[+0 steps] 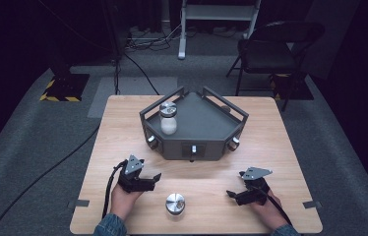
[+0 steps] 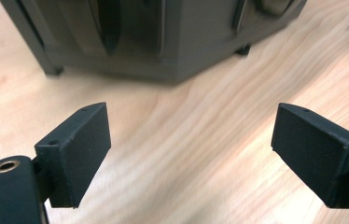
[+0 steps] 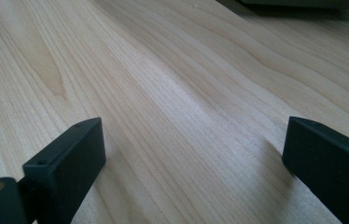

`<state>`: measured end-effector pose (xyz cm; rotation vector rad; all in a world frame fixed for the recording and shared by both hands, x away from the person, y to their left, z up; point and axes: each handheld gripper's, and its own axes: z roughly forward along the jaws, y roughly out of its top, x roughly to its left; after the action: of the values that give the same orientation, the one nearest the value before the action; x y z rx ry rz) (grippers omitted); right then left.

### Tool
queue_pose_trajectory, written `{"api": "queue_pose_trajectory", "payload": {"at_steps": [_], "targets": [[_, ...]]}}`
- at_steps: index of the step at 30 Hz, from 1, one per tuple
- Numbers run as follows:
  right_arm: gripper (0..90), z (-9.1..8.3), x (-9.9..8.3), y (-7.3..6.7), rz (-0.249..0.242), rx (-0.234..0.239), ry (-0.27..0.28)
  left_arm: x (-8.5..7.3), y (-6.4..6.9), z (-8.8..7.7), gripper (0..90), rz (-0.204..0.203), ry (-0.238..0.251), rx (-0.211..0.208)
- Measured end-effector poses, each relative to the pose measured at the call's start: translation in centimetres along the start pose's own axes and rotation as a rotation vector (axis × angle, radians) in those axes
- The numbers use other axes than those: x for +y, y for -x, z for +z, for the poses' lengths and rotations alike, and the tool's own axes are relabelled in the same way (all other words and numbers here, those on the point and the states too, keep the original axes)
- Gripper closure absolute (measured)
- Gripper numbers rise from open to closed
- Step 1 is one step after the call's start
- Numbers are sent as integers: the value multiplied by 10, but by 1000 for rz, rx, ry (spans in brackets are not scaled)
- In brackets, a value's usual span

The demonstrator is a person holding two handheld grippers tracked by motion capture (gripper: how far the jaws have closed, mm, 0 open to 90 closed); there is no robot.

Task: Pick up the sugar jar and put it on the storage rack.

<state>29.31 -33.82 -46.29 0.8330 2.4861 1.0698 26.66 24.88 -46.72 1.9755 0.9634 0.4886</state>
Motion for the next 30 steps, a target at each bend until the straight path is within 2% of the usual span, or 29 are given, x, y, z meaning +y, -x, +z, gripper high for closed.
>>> {"api": "queue_pose_trajectory", "payload": {"at_steps": [3,5,7,8,11,14,30], "targets": [[60,0,0,0,0,0,0,2,2,3,118,9,-58,2],[60,0,0,0,0,0,0,1,-1,5,116,-1,-93,-15],[59,0,0,0,0,0,0,5,2,9,114,28,-153,3],[59,0,0,0,0,0,0,5,3,10,109,40,-165,13],[59,0,0,0,0,0,0,2,2,8,98,30,-156,12],[60,0,0,0,0,0,0,1,3,8,90,46,-158,13],[58,0,0,-1,0,-2,0,1,2,7,71,42,-163,13]]}}
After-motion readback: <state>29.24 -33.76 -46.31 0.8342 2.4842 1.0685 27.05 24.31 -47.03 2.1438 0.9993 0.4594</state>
